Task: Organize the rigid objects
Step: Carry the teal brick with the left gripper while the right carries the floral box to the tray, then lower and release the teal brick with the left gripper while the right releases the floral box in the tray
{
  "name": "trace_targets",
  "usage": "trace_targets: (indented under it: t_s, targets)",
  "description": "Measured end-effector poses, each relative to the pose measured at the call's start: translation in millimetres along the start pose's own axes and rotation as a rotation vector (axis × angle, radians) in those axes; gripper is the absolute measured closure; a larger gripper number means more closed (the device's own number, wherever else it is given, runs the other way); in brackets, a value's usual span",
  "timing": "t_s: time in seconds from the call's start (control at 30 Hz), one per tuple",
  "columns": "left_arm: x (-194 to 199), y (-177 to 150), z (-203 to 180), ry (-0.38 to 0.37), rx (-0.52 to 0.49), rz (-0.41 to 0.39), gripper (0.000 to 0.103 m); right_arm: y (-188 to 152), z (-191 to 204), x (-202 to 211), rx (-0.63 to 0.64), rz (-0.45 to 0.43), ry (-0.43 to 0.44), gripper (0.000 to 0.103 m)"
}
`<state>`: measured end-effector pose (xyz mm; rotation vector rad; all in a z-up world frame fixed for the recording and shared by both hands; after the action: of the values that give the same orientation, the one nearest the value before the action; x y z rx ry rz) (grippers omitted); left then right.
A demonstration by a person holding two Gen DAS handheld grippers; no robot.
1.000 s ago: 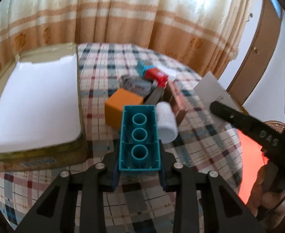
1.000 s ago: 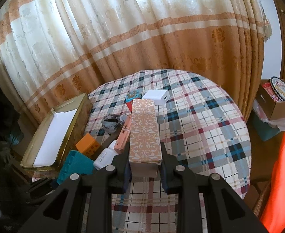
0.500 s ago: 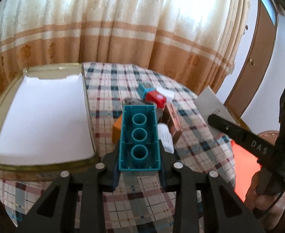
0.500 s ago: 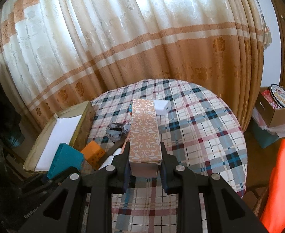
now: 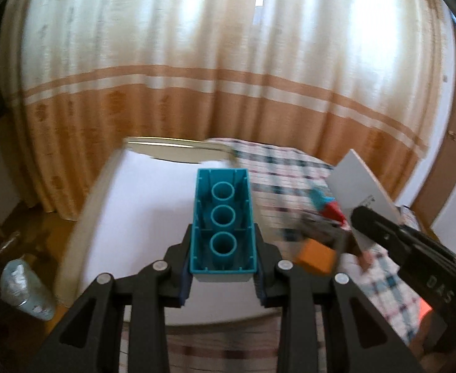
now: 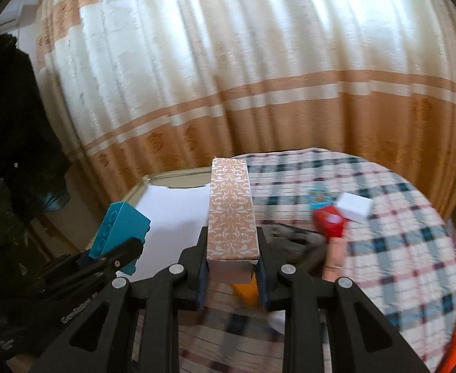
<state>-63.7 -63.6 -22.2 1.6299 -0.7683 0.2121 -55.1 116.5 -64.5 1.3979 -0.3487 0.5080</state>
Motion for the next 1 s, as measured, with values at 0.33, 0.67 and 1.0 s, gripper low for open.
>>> trace_targets:
  t_s: [0.33,0.67,1.0]
  targets:
    - [-13.4,-1.7,48.5,0.151,0.047,0.027,0.072,-2.6,59.1,-37.0,0.083,0.042,0.044,0.075]
    - [-22.6,-3.9,65.0,0.232,0.051,0.052,0.072,-13.5,81.8,-62.9,0.130,0.087,0.060,0.075]
    - [-30.2,-11.1,72.5,0.282,0.050,0.082,0.072,-21.2,85.5,-70.1,0.147,0.099,0.066,0.075]
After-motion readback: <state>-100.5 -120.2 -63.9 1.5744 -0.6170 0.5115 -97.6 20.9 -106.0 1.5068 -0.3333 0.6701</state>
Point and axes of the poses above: each gripper's, at about its wrist camera, not at the fingertips, and x roughly against the way its jaws point, z to its left, y to its top, the point moved 6 cm from there along -x, roughly the way its jaws point, and after that the axes turned 10 degrees about -y, right-handed, at the moved point
